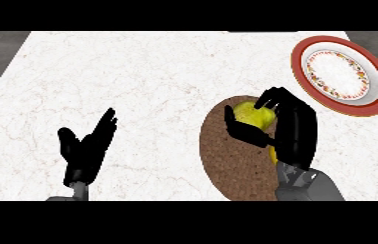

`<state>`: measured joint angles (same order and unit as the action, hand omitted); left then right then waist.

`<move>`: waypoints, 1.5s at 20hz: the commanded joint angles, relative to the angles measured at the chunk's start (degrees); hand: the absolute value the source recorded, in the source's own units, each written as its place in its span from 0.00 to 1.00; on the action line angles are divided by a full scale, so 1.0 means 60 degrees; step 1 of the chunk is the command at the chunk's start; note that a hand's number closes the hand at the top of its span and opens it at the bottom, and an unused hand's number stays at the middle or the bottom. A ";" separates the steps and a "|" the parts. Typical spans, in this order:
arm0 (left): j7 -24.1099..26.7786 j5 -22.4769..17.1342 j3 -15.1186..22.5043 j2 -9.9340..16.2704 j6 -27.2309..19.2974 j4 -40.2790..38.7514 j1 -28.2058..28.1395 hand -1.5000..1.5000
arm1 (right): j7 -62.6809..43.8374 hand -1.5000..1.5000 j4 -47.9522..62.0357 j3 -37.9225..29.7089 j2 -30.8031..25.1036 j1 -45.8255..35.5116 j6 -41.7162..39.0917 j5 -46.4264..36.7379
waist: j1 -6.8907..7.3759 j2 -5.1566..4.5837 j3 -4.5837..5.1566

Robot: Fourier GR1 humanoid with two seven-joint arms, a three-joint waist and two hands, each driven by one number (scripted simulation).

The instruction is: Pick the pear from the placemat and place it in the plate

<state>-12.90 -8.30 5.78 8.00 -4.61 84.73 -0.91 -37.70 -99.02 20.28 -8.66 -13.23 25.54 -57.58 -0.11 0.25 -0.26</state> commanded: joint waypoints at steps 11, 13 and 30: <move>-0.0104 0.0168 -0.0023 -0.0079 0.0153 -0.0252 0.0038 0.50 | 0.4411 1.00 0.3521 -0.4262 -0.1494 -0.0915 0.2075 0.4133 | 0.0123 -0.0086 0.0031; 0.0051 0.0171 -0.0097 -0.0094 0.0206 -0.0595 0.0189 0.50 | 0.4580 1.00 0.3821 -0.5046 -0.2138 -0.1357 0.1846 0.4648 | 0.0090 -0.0092 0.0033; -0.0131 0.0422 0.0257 -0.0368 0.0183 -0.0192 0.0322 0.50 | 0.8777 1.00 1.2656 -0.7573 -0.4718 -0.4750 0.0962 0.6414 | 0.0665 -0.0317 0.0003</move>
<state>-12.58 -6.39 6.22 6.21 -3.54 84.27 1.12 19.13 -32.22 -24.54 -32.78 -39.19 33.92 -17.96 2.91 -0.98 -0.42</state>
